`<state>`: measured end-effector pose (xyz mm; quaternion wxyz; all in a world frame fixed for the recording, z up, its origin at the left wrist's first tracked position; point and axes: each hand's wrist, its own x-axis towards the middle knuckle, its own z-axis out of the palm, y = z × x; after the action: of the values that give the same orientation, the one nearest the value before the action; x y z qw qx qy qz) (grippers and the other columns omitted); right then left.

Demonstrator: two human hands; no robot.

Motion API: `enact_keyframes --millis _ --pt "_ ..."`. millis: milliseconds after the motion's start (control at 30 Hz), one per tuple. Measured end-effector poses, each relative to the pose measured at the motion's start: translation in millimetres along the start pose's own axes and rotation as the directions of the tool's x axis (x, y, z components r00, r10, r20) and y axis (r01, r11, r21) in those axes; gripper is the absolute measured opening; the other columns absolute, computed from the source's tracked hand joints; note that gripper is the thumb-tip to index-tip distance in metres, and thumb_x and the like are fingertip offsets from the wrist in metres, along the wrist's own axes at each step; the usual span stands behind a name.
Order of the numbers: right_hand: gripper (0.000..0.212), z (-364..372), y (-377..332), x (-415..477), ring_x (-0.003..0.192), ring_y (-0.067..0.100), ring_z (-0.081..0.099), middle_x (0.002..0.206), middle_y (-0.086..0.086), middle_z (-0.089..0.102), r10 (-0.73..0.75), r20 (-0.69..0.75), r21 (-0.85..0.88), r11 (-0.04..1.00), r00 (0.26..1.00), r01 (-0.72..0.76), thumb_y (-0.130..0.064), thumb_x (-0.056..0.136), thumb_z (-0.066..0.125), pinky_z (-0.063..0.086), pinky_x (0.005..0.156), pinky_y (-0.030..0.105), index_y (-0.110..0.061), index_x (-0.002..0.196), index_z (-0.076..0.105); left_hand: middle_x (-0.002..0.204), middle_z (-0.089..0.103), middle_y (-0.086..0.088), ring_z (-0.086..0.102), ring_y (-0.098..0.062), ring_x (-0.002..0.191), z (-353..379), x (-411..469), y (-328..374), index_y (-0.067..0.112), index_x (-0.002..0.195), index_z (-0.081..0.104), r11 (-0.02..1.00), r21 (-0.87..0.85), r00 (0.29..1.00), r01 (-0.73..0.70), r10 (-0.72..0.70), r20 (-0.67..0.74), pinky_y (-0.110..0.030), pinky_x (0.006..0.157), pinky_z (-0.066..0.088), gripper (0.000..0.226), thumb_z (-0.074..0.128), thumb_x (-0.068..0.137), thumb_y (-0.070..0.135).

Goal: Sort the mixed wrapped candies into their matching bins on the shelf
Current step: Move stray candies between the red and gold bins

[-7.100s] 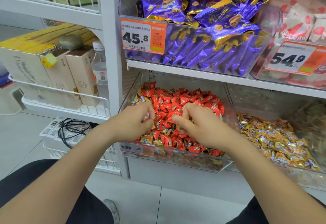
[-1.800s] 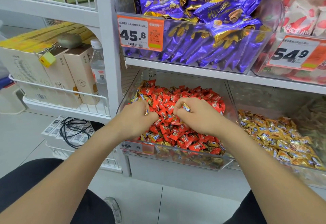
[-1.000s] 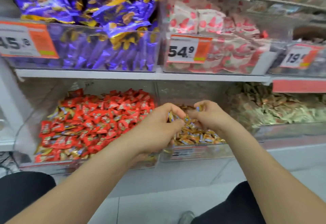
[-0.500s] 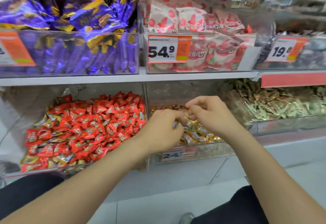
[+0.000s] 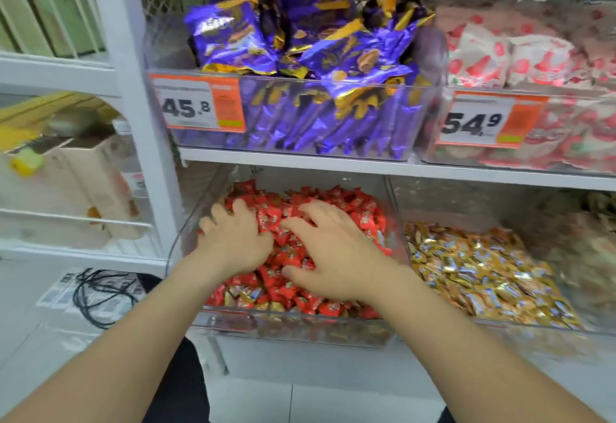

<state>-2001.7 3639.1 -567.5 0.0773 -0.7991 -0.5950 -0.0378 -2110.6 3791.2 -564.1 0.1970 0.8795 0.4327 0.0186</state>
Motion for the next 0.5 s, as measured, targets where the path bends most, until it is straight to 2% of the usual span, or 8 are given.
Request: enact_keyframes --millis 100,200,267,333,400,500 --pt "0.077 12.7 1.5 34.0 0.155 0.039 0.02 0.165 0.013 0.03 0.079 -0.011 -0.041 0.996 0.997 -0.079 -0.064 0.09 0.058 0.013 0.127 0.06 -0.034 0.157 0.037 0.158 0.025 -0.033 0.026 -0.051 0.146 2.9 26.9 2.1 0.006 0.15 0.025 0.993 -0.113 0.999 0.036 -0.033 0.029 -0.053 0.119 0.027 0.074 0.053 0.099 0.051" --pt "0.067 24.8 6.2 52.8 0.159 0.038 0.013 0.172 0.006 0.021 0.193 0.075 -0.026 0.981 0.978 -0.192 -0.066 0.1 0.042 0.006 0.127 0.062 -0.041 0.161 0.027 0.155 0.038 -0.033 0.035 -0.051 0.144 9.0 63.5 1.7 0.003 0.154 0.026 0.985 -0.16 0.998 0.067 -0.064 0.024 -0.055 0.119 0.03 0.087 0.038 0.094 0.065" --pt "0.061 23.4 11.2 57.3 0.154 0.036 0.027 0.167 0.005 0.032 0.204 0.138 -0.04 0.979 0.969 -0.2 -0.063 0.103 0.038 0.016 0.125 0.061 -0.04 0.159 0.032 0.154 0.042 -0.028 0.036 -0.05 0.143 13.7 83.4 2.7 0.013 0.154 0.033 0.981 -0.167 0.995 0.098 -0.096 0.014 -0.06 0.117 0.028 0.088 0.022 0.086 0.069" --pt "0.054 14.8 15.0 57.2 0.142 0.034 0.043 0.152 0.004 0.049 0.174 0.162 -0.002 0.984 0.971 -0.176 -0.057 0.102 0.046 0.03 0.119 0.058 -0.038 0.152 0.042 0.156 0.038 -0.028 0.031 -0.05 0.144 16.8 90.9 3.9 0.022 0.153 0.035 0.984 -0.153 0.996 0.092 -0.09 0.019 -0.061 0.117 0.025 0.077 0.021 0.092 0.065" --pt "0.05 4.5 17.9 54.4 0.132 0.028 0.053 0.138 0.0 0.06 0.163 0.154 0.079 0.981 0.975 -0.176 -0.055 0.095 0.052 0.037 0.113 0.056 -0.041 0.143 0.051 0.153 0.041 -0.03 0.036 -0.051 0.141 13.9 85.8 1.6 0.02 0.15 0.04 0.987 -0.154 0.998 0.036 -0.029 0.053 -0.057 0.117 0.03 0.067 0.029 0.098 0.061" --pt "0.051 -3.3 24.1 54.3 0.12 0.023 0.063 0.123 -0.009 0.071 0.238 0.048 0.178 0.954 0.97 -0.242 -0.059 0.082 0.045 0.043 0.11 0.053 -0.042 0.126 0.063 0.141 0.053 -0.026 0.048 -0.043 0.132 5.0 73.8 -14.6 0.019 0.127 0.058 0.975 -0.221 0.987 -0.02 0.054 0.148 -0.042 0.107 0.042 0.055 0.047 0.093 0.06"
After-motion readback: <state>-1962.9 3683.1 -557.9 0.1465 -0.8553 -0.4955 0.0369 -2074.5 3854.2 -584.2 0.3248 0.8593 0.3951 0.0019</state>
